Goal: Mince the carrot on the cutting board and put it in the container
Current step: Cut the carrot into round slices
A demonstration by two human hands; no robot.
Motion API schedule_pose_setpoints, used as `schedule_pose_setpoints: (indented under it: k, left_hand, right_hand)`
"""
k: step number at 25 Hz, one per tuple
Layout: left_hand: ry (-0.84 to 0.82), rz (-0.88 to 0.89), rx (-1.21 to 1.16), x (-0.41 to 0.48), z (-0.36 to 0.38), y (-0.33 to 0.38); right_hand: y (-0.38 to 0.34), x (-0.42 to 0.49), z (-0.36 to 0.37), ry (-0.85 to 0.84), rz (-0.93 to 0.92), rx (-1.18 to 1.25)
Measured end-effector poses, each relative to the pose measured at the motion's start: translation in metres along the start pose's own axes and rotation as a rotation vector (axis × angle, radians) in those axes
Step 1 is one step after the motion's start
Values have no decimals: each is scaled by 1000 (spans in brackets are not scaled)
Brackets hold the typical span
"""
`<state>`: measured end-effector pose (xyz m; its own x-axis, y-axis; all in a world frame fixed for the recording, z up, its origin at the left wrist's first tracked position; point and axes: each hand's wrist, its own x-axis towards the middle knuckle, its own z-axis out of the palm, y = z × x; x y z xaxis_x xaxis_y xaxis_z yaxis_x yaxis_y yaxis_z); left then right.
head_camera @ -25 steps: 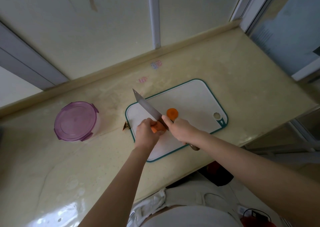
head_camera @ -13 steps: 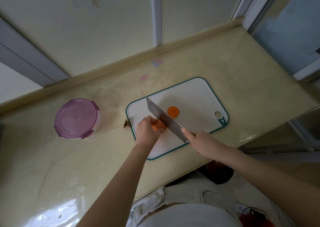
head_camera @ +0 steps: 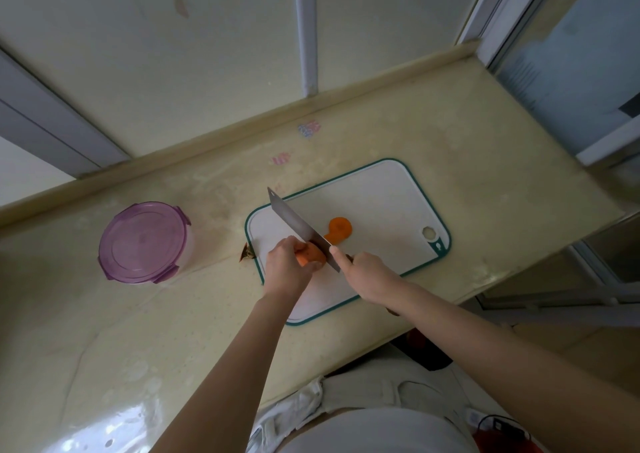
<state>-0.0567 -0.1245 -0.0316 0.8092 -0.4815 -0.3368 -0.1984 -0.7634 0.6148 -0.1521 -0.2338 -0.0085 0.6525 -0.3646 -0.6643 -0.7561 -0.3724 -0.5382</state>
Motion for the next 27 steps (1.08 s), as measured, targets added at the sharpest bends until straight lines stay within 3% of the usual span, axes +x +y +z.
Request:
schedule_pose_setpoints:
  k: [6,11,27]
  left_hand:
    - [35,7,-14,-4,2,-2]
    - [29,5,-41,-5,3,-6]
    - [8,-48,-187,-10,14,-12]
  right_hand:
    - [10,7,20,54,-53,5]
    - [20,15,0,-14,-35,131]
    - [21,-11,-20,54,26,268]
